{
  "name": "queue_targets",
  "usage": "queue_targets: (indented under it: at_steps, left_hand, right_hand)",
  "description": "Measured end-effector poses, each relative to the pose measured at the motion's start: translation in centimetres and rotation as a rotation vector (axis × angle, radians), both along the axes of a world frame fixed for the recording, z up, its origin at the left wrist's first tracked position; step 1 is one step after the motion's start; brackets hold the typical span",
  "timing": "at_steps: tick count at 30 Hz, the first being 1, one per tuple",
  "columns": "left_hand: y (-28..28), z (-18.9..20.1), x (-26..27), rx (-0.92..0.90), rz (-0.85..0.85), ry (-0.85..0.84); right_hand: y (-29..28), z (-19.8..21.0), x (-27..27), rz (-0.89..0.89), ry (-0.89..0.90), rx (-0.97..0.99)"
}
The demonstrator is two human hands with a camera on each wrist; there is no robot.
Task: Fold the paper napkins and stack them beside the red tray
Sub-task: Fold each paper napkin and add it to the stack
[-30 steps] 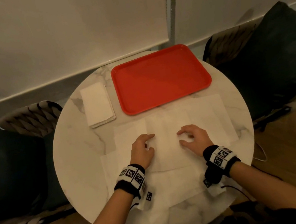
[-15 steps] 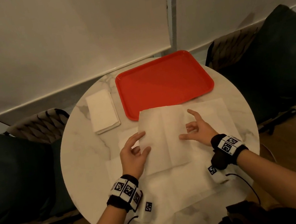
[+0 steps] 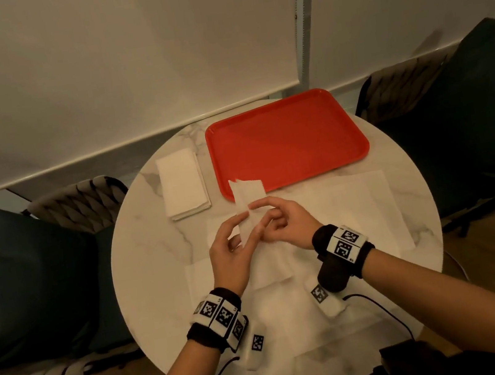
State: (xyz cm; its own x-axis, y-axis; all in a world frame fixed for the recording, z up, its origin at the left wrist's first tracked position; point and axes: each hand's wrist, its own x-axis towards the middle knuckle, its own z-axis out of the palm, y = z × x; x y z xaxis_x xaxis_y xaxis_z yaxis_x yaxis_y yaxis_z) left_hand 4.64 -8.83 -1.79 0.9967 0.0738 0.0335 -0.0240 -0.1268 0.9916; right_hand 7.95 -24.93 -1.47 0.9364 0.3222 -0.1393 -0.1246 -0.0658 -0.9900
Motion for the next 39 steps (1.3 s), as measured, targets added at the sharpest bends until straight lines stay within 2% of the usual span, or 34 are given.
queue_targets:
  at_steps: [2,4,6,8,10,13,16,18,20,25,29,35,39]
  left_hand:
    - [-0.2,0.1,0.0,-0.081,0.047,0.052]
    - [0.4,0.0,0.1,-0.115,0.116,0.114]
    - [1.3,-0.1,0.2,-0.116,0.151,0.128]
    - [2.4,0.0,0.5,-0.093,0.162,0.076]
    - [3.5,0.1,0.9,-0.091,0.17,0.046]
    - [4.9,0.1,1.7,-0.15,0.196,0.082]
    - [6.4,0.4,3.1,-0.15,0.198,0.081]
    - [7.9,0.3,4.9,-0.111,0.195,0.077]
    - [9.7,-0.2,7.6,-0.076,0.19,0.141]
    - [14.1,-1.4,15.9,0.267,0.114,0.196]
    - [16.2,-2.5,21.2,0.392,0.034,0.19]
    - [17.4,-4.8,24.2,0.514,0.017,0.21]
    - [17.3,-6.3,24.7,0.691,-0.056,0.258]
  right_hand:
    - [0.6,0.6,-0.4,0.098,0.009,0.01]
    - [0.5,1.0,-0.4,0.121,0.034,0.02]
    - [0.0,0.7,0.0,0.028,0.032,-0.004]
    - [-0.6,0.1,0.6,-0.09,0.004,-0.111]
    - [-0.5,-0.2,1.2,-0.115,-0.021,-0.19]
    - [1.1,0.4,2.0,-0.031,-0.026,-0.119]
    - [3.6,0.7,3.9,0.001,0.051,-0.066]
    - [5.4,0.6,6.0,-0.033,0.059,-0.086]
    - [7.2,0.8,8.5,-0.092,0.041,-0.143]
    - [11.5,0.0,15.9,-0.183,0.004,-0.288]
    - [13.9,-1.8,20.8,-0.203,-0.025,-0.428]
    - [15.9,-5.1,24.1,-0.133,-0.093,-0.579]
    - [16.4,-7.3,24.5,-0.074,-0.094,-0.675]
